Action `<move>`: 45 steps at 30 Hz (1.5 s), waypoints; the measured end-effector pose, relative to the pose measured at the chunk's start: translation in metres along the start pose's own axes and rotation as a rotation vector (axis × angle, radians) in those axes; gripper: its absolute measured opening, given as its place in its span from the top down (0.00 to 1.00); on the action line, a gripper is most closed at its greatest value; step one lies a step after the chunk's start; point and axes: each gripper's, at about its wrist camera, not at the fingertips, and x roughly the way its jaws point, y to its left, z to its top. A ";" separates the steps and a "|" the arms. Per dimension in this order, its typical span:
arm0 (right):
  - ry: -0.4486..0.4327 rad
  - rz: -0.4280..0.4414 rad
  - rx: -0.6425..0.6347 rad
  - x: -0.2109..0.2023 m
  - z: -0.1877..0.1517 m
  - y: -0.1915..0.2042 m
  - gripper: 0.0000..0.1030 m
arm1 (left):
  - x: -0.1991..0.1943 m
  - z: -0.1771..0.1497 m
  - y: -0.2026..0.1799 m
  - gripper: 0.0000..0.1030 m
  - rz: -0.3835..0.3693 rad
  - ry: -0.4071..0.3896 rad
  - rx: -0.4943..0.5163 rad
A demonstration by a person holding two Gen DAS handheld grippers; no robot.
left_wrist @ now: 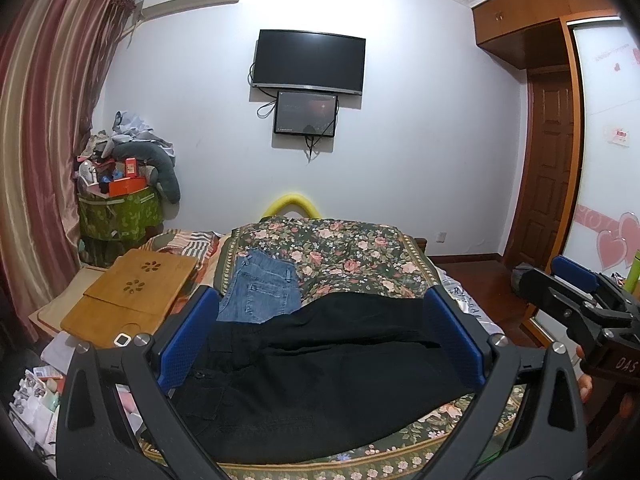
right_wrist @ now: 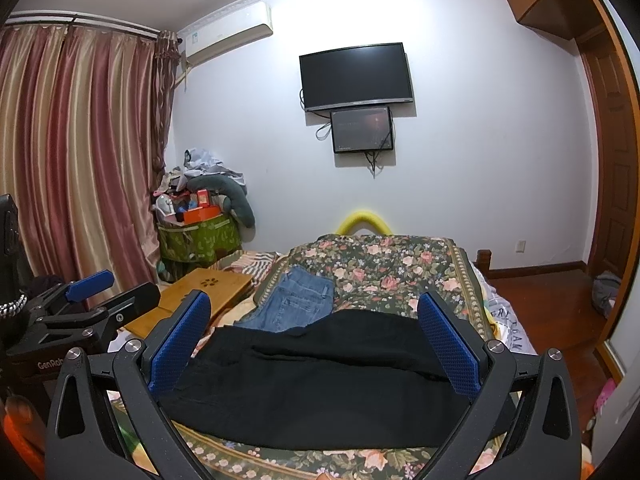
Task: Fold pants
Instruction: 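Lower both grippers onto the black trousers' waistband and close them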
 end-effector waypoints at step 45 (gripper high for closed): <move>0.646 0.056 -0.123 0.374 -0.079 -0.131 0.03 | 0.444 -0.133 0.270 0.41 0.297 0.859 -0.134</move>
